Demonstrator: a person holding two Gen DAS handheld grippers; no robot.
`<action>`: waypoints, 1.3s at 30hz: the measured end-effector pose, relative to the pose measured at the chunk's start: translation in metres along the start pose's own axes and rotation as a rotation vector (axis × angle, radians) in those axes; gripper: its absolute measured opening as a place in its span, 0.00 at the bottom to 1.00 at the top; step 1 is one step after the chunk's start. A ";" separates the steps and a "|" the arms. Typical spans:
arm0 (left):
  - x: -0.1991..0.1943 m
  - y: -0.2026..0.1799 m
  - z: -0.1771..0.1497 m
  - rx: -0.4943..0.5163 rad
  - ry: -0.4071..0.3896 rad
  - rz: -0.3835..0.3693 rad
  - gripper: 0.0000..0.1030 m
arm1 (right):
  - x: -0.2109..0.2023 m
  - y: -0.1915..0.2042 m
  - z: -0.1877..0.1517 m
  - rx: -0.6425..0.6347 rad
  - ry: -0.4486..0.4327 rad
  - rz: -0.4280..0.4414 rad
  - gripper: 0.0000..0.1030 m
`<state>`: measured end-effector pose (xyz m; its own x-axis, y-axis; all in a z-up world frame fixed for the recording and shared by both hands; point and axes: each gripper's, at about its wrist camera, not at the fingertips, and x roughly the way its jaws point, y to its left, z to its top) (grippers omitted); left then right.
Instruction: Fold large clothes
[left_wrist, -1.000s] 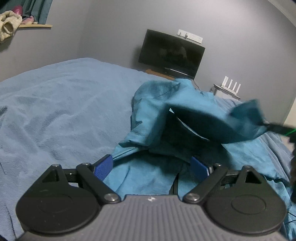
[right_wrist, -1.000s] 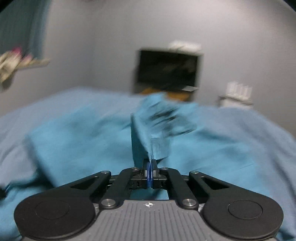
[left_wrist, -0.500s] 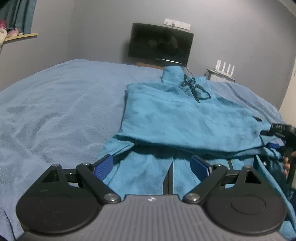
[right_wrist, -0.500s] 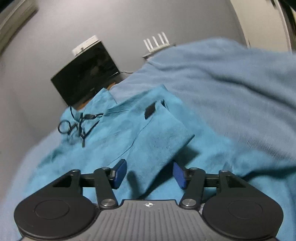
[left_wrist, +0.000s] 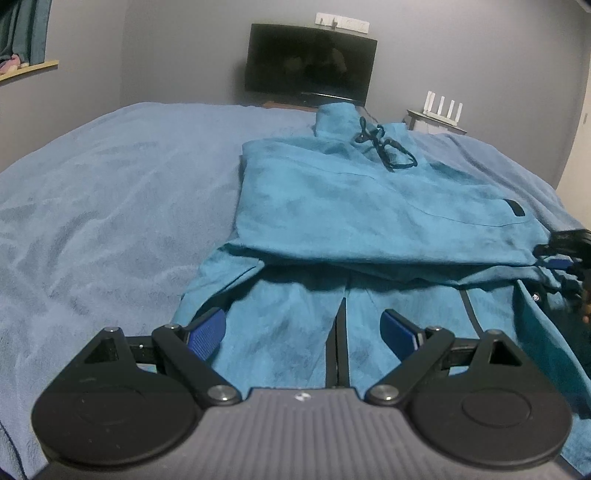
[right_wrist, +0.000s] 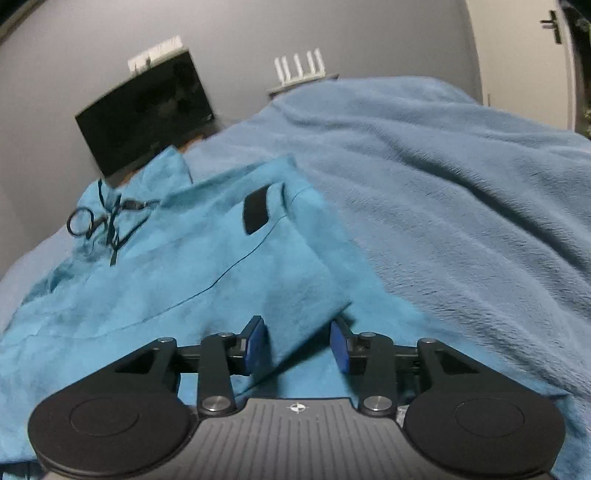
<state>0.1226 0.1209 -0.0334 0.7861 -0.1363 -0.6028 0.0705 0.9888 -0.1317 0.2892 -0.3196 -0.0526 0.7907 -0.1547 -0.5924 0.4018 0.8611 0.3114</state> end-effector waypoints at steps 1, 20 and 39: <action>0.000 0.000 0.000 -0.001 0.000 0.001 0.88 | -0.006 -0.002 -0.002 0.003 -0.007 -0.002 0.45; -0.047 0.019 0.009 0.004 -0.070 0.075 0.88 | -0.213 -0.068 -0.015 -0.402 0.106 0.157 0.72; -0.196 0.027 -0.037 0.348 0.184 -0.051 0.88 | -0.318 -0.115 -0.046 -0.799 0.337 0.302 0.78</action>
<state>-0.0526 0.1718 0.0520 0.6553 -0.1629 -0.7376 0.3353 0.9377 0.0908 -0.0298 -0.3470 0.0657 0.5832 0.1729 -0.7937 -0.3383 0.9400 -0.0438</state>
